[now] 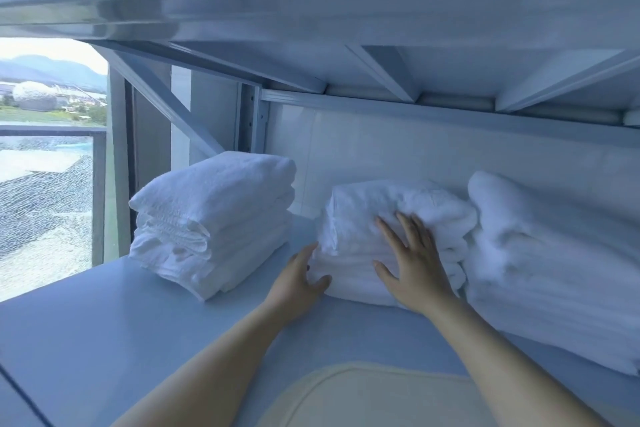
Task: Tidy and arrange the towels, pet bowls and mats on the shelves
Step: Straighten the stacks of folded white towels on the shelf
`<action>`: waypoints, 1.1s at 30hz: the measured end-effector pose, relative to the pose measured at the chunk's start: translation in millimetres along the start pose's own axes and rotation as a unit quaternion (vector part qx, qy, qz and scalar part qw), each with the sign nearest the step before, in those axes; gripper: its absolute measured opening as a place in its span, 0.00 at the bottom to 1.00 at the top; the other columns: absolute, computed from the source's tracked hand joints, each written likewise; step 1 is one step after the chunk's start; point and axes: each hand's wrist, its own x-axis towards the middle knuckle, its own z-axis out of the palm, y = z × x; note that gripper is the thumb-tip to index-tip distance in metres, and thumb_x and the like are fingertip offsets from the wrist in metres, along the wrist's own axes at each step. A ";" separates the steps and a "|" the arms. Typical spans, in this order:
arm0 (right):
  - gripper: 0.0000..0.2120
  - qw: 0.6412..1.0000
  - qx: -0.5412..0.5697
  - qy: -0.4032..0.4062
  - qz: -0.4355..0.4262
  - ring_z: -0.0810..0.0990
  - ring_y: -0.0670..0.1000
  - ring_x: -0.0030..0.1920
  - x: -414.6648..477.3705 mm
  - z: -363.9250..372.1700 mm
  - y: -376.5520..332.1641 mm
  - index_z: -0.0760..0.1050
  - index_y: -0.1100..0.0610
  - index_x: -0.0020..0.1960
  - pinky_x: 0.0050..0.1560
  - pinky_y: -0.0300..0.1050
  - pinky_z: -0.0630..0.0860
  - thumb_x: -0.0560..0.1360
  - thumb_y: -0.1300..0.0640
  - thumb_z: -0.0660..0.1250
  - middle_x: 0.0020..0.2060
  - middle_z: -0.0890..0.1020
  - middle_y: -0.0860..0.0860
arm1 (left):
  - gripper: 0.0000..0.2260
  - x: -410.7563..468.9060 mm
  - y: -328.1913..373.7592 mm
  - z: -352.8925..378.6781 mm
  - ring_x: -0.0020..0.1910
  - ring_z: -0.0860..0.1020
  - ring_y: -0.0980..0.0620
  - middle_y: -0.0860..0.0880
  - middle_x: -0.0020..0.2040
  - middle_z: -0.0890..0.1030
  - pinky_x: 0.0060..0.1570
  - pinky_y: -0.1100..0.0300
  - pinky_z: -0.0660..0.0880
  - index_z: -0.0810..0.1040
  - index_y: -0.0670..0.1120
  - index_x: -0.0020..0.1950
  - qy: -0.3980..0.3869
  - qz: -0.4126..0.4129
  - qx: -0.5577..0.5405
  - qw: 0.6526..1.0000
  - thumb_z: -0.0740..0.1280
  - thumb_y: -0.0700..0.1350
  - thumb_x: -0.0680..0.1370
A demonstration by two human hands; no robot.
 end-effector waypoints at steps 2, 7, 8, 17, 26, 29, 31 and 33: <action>0.32 1.000 -0.002 0.004 -0.002 0.53 0.60 0.73 0.4 1.6 0.4 0.52 0.44 0.73 0.71 0.62 0.57 0.71 0.39 0.53 0.73 0.60 0.57 | 0.27 -1.1 -1.7 -2.8 0.62 0.73 0.51 0.51 0.68 0.70 0.60 0.57 0.71 0.61 0.51 0.73 -0.015 -0.005 -0.012 1.000 0.67 0.45 0.76; 0.34 1.000 -0.001 0.000 -0.001 0.53 0.60 0.74 -2.5 3.8 1.0 0.52 0.45 0.74 0.72 0.61 0.56 0.71 0.39 0.54 0.73 0.58 0.56 | 0.25 -4.2 -2.6 -2.8 0.58 0.76 0.49 0.50 0.66 0.71 0.59 0.55 0.73 0.63 0.50 0.72 -0.027 -0.019 -0.022 0.999 0.66 0.43 0.76; 0.34 1.000 -0.001 -0.001 -0.002 0.52 0.59 0.74 -4.0 3.0 0.9 0.52 0.45 0.74 0.72 0.61 0.55 0.70 0.39 0.54 0.74 0.58 0.56 | 0.25 -4.5 -1.5 -3.1 0.57 0.76 0.49 0.51 0.65 0.71 0.57 0.57 0.72 0.63 0.50 0.71 -0.031 -0.022 -0.012 0.999 0.66 0.44 0.76; 0.33 0.997 0.069 -0.026 -0.019 0.43 0.52 0.76 -19.9 -12.3 7.1 0.49 0.41 0.74 0.74 0.58 0.51 0.73 0.42 0.60 0.75 0.51 0.50 | 0.28 -18.8 15.1 -1.3 0.57 0.74 0.48 0.48 0.66 0.70 0.49 0.62 0.68 0.60 0.49 0.72 -0.045 -0.032 0.074 0.996 0.67 0.46 0.75; 0.31 0.985 0.168 -0.044 -0.027 0.43 0.47 0.76 -33.5 -34.3 4.0 0.57 0.44 0.73 0.75 0.55 0.50 0.74 0.51 0.66 0.75 0.52 0.47 | 0.26 -77.2 35.2 2.0 0.56 0.75 0.52 0.51 0.65 0.69 0.47 0.65 0.68 0.60 0.51 0.72 -0.033 -0.040 0.047 0.998 0.64 0.39 0.76; 0.29 0.977 0.207 -0.029 -0.030 0.47 0.48 0.75 -40.6 -41.6 5.9 0.61 0.46 0.71 0.73 0.54 0.56 0.73 0.52 0.67 0.74 0.55 0.47 | 0.25 -97.0 43.9 9.7 0.54 0.76 0.53 0.54 0.62 0.69 0.48 0.67 0.68 0.62 0.51 0.71 -0.018 -0.045 0.046 0.998 0.62 0.37 0.76; 0.27 0.972 0.231 -0.025 -0.030 0.48 0.47 0.75 -45.1 -46.2 6.6 0.62 0.47 0.70 0.72 0.48 0.56 0.74 0.52 0.67 0.74 0.56 0.46 | 0.24 -108.0 50.1 14.2 0.54 0.76 0.53 0.53 0.62 0.70 0.47 0.67 0.70 0.63 0.51 0.71 -0.011 -0.050 0.039 0.998 0.61 0.36 0.76; 0.25 0.966 0.258 -0.024 -0.024 0.48 0.46 0.75 -49.8 -50.6 4.5 0.63 0.48 0.69 0.70 0.43 0.54 0.74 0.52 0.66 0.74 0.56 0.46 | 0.24 -119.8 58.6 18.0 0.56 0.76 0.53 0.52 0.64 0.70 0.49 0.67 0.70 0.63 0.51 0.71 -0.014 -0.055 0.035 0.998 0.60 0.36 0.77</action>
